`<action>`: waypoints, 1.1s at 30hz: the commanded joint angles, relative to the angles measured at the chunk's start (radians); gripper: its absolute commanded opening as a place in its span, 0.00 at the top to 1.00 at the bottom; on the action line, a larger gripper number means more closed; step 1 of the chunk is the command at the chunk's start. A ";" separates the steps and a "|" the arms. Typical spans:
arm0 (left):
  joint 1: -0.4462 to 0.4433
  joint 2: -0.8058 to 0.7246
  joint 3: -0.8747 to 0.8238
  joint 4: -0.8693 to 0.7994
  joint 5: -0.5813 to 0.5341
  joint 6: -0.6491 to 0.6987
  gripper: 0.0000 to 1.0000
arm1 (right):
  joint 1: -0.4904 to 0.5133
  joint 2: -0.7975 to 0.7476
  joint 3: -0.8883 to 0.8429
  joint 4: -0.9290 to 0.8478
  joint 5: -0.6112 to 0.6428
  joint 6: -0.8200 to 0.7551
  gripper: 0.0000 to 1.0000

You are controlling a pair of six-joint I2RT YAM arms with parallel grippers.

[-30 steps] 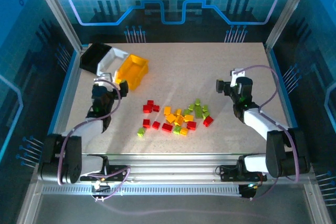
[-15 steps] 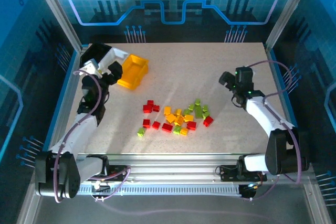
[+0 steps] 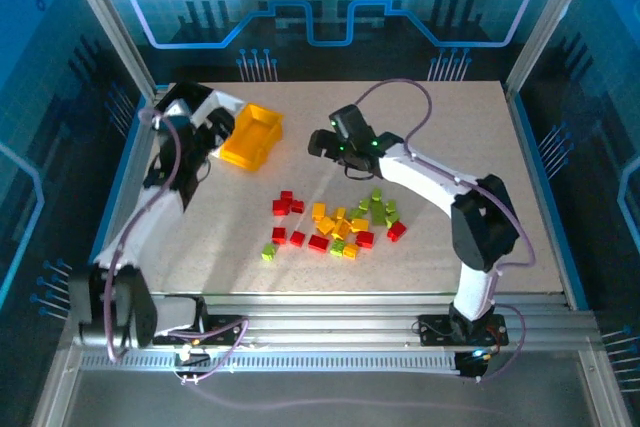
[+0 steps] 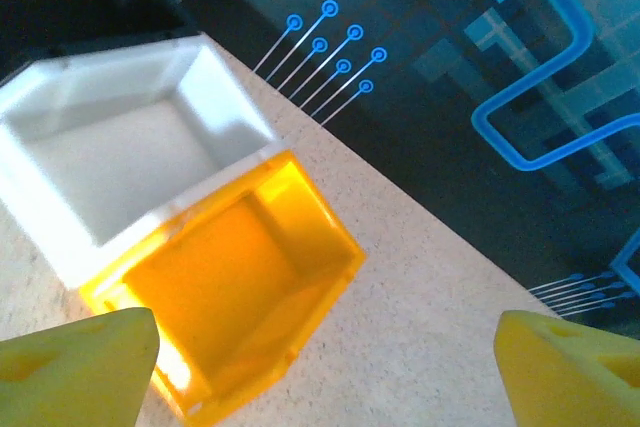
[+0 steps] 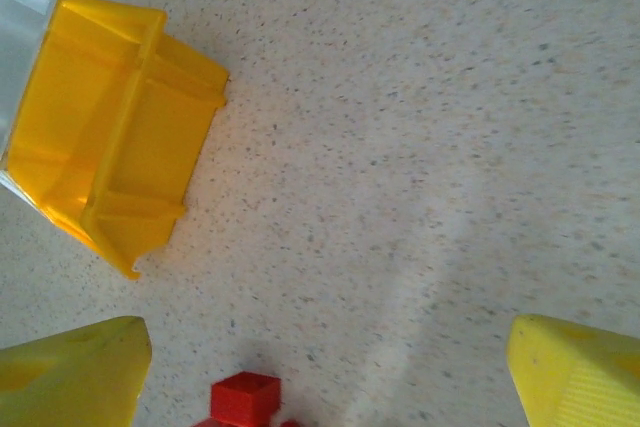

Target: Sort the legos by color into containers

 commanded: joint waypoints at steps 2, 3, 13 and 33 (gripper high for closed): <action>0.009 0.264 0.326 -0.378 -0.020 0.206 0.13 | 0.010 0.053 0.070 -0.104 0.018 0.055 0.07; 0.008 0.322 0.393 -0.429 -0.028 0.230 0.14 | 0.010 0.054 0.069 -0.108 0.018 0.057 0.07; 0.003 0.687 0.760 -0.658 -0.114 0.436 0.15 | -0.017 0.004 -0.001 -0.140 0.004 0.036 0.05; -0.073 0.959 0.976 -0.765 -0.294 0.542 0.28 | -0.089 -0.163 -0.155 -0.128 0.015 0.075 0.06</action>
